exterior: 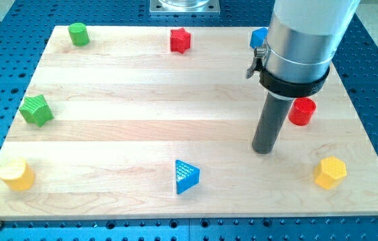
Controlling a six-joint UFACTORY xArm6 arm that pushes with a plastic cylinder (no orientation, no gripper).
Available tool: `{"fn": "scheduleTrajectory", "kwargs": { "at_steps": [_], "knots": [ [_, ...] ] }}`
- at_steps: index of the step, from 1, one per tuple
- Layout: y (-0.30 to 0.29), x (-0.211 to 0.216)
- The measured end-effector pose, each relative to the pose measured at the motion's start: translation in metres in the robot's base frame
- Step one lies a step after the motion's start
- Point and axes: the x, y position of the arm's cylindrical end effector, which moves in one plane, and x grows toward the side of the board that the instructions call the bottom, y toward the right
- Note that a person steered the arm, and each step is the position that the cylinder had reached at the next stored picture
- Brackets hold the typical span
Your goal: Move hexagon at bottom right corner of the board
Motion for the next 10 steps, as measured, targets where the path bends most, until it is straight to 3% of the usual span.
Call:
{"fn": "scheduleTrajectory", "kwargs": {
  "at_steps": [4,6,7,8,9,10],
  "knots": [
    [0.009,-0.006],
    [-0.077,-0.051],
    [-0.084,-0.039],
    [-0.001,0.023],
    [0.092,0.054],
    [0.135,0.036]
  ]
}}
